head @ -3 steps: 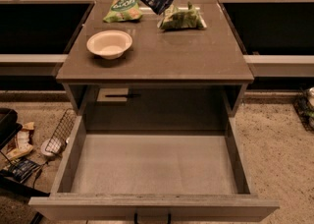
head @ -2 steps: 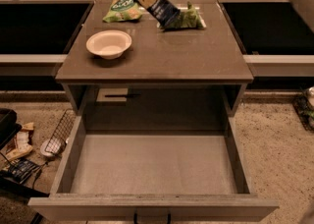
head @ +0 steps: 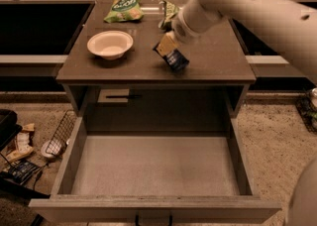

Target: Pick rxbar blueberry from top drawer and place on counter

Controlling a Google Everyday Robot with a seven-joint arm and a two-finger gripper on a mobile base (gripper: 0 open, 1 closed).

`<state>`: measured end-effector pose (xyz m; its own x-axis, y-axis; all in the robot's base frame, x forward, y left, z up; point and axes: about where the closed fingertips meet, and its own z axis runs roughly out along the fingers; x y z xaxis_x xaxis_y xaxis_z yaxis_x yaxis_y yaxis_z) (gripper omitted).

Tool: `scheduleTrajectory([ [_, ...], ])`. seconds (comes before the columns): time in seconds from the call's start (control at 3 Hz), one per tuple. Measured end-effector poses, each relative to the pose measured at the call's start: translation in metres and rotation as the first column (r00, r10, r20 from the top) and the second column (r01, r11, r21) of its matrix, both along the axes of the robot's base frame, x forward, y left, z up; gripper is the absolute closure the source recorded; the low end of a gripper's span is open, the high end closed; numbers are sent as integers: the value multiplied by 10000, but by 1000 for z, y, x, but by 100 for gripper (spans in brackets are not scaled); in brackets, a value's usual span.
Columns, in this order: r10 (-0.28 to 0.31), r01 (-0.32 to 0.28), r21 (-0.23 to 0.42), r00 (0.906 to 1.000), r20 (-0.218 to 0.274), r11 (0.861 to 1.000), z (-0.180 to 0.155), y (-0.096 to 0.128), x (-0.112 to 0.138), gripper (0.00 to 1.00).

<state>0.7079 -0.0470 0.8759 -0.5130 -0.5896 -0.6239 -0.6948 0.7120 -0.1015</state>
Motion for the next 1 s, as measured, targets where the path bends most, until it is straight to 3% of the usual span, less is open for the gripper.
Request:
scheduleTrajectory([
  [0.33, -38, 39, 24, 9999, -100, 10000, -9, -2, 1, 83],
  [1.0, -4, 4, 16, 9999, -150, 10000, -12, 0, 1, 36],
])
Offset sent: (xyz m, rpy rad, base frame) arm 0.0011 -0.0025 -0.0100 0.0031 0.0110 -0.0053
